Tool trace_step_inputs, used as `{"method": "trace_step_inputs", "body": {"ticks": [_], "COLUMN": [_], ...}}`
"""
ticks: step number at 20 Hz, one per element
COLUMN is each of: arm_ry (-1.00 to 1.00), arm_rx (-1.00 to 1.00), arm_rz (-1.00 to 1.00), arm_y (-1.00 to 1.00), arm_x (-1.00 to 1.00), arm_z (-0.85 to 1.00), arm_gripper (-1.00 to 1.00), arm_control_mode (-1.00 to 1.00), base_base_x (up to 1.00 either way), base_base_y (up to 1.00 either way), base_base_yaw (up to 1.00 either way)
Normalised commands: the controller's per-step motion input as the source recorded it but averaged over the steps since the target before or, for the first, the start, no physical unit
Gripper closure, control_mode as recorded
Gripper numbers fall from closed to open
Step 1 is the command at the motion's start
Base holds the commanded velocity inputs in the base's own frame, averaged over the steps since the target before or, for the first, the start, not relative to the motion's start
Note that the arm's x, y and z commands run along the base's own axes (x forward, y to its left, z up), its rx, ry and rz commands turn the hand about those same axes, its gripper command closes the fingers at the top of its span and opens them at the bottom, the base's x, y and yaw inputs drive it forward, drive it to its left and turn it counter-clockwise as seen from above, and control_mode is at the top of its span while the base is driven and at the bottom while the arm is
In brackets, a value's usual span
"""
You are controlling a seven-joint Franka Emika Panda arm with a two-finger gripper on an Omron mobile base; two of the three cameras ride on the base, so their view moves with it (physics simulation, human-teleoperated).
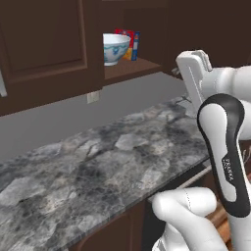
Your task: Pick the mug and place it in the sink. Pick the bowl and place it in the open cabinet and then close the cabinet.
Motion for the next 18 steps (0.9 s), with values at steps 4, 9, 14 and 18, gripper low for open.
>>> {"method": "trace_step_inputs", "body": {"ticks": [4, 9, 14, 18], "arm_ry": [-0.01, -0.06, -0.11, -0.09], "arm_rx": [0.01, 0.04, 0.06, 0.02], "arm_rz": [0.0, -0.01, -0.09, -0.2], "arm_y": [-0.27, -0.57, -0.56, -0.57], "arm_x": [-0.14, -0.43, -0.67, -0.27], "arm_z": [0.0, 0.06, 0.08, 0.0], "arm_gripper": [-1.0, -1.0, -1.0, -1.0], "arm_control_mode": [-1.0, -1.0, -1.0, -1.0], "base_base_x": [0.0, 0.0, 0.0, 0.0], "base_base_y": [0.0, 0.0, 0.0, 0.0], "base_base_yaw": [0.0, 0.0, 0.0, 0.0]}}
